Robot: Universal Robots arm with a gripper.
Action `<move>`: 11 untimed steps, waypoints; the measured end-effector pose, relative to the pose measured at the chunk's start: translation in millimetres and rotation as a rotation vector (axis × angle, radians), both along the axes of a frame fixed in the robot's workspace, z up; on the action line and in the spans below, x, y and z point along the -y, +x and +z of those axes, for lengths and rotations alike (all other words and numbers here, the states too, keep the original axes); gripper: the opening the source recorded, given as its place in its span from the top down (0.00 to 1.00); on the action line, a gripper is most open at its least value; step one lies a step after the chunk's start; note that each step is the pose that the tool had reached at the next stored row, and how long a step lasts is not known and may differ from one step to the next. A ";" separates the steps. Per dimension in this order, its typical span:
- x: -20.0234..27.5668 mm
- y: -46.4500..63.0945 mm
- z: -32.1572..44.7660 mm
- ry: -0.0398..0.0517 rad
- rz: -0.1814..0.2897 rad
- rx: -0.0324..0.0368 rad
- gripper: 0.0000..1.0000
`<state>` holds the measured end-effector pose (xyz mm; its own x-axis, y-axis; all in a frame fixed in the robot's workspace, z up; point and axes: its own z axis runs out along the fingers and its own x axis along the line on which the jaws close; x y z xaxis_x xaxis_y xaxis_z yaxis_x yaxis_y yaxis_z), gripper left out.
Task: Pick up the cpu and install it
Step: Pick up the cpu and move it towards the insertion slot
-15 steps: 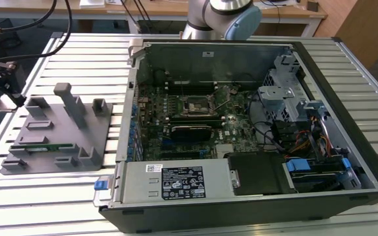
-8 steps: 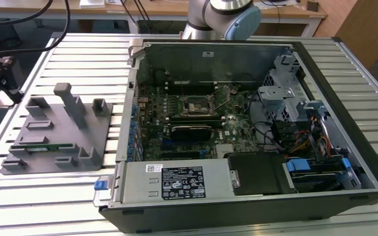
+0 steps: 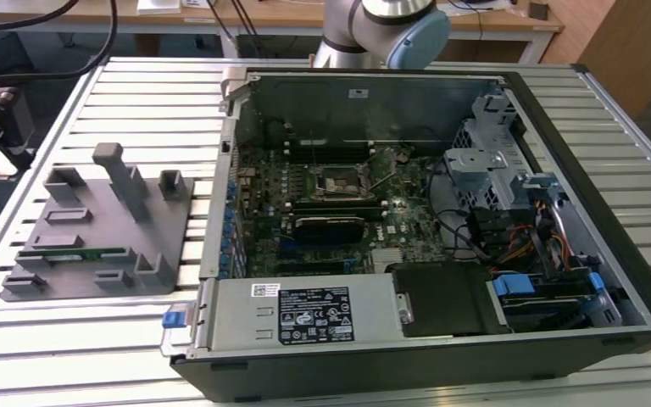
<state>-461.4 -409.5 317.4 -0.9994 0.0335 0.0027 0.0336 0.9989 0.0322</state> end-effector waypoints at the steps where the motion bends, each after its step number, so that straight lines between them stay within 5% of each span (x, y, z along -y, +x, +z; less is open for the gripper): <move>1: 0.0 0.0 1.5 0.0000 0.000 0.0000 0.47; 11: 0.0 0.0 15.6 0.0000 0.000 0.0000 0.47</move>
